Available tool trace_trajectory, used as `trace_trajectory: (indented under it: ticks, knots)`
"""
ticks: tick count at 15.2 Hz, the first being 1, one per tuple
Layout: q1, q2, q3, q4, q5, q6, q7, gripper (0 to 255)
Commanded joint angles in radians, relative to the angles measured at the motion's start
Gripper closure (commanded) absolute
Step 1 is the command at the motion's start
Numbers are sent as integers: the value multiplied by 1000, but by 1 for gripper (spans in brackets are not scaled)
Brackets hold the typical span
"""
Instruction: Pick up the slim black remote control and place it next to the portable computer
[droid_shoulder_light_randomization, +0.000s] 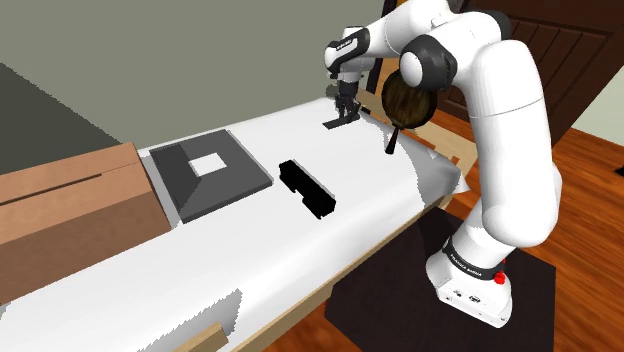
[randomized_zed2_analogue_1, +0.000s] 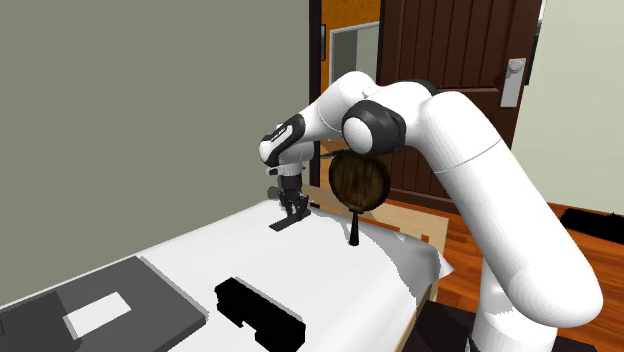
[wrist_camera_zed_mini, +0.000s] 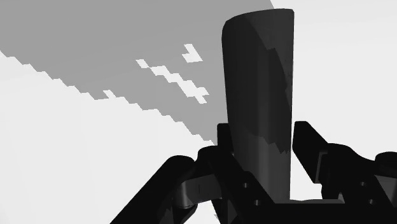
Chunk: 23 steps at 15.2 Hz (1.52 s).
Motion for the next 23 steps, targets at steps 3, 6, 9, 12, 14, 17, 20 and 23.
trace_trajectory:
  ticks: [3, 6, 9, 12, 14, 17, 20, 23]
  knots:
    - [1, 1, 0, -3, 0, -1, 1, 255]
    - [2, 1, 1, -4, 0, 1, 1, 255]
    - [1, -5, -2, 3, -3, -11, 2, 255]
    - [3, -22, -8, 18, -13, -42, 7, 255]
    - [4, -32, -12, 29, -19, -62, 10, 255]
    - [6, -47, -18, 48, -27, -94, 15, 255]
    - [6, -59, -23, 70, -35, -127, 19, 255]
    - [5, -71, -27, 94, -42, -161, 23, 255]
